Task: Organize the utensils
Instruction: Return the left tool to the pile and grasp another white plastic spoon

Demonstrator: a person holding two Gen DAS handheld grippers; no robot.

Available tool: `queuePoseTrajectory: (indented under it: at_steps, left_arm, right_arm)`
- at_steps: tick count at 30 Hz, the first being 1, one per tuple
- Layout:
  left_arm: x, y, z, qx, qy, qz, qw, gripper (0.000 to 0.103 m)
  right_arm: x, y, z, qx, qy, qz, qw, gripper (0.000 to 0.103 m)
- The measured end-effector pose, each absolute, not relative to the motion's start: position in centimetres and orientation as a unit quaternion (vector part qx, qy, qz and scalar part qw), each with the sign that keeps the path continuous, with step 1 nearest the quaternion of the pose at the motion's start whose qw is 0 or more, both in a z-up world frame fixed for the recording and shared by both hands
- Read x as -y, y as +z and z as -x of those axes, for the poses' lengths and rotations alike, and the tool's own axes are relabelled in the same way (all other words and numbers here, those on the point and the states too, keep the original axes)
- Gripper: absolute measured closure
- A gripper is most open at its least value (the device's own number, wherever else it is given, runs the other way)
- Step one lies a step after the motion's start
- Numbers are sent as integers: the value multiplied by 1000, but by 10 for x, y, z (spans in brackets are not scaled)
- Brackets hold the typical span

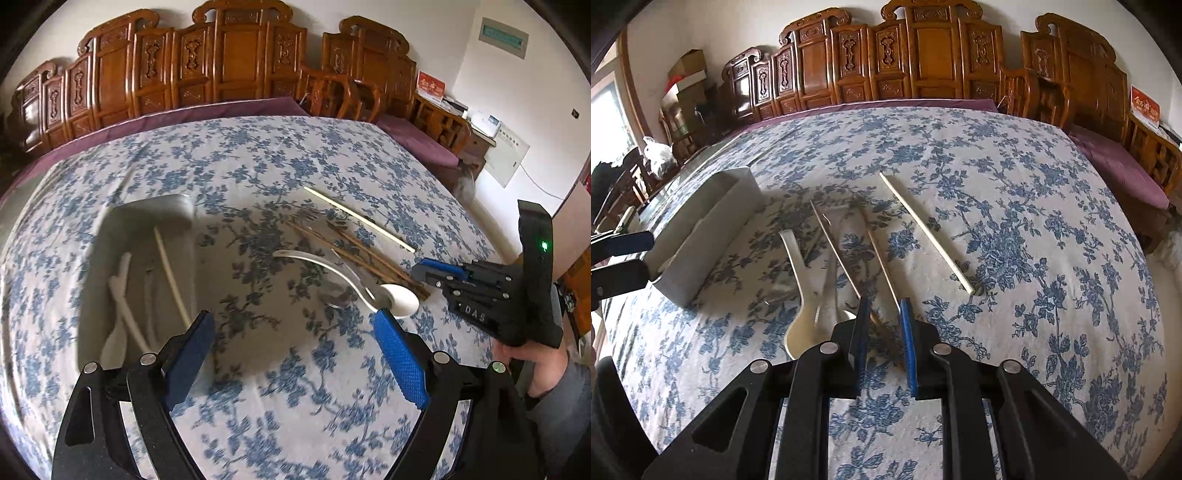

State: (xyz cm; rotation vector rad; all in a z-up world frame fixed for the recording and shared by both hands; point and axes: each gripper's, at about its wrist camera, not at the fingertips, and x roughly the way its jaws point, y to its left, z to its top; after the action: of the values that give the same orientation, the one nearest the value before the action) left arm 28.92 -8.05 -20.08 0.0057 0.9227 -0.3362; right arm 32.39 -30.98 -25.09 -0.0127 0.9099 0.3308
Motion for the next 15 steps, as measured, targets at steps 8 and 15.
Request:
queuePoseTrajectory:
  at_steps: [8, 15]
  left_arm:
    - [115, -229, -316, -466, -178, 1, 867, 34]
    - [135, -257, -337, -503, -194, 40, 841, 53]
  right_arm:
    - [319, -261, -321, -439, 154, 2, 885, 84]
    - [322, -271, -319, -444, 139, 21, 885, 84]
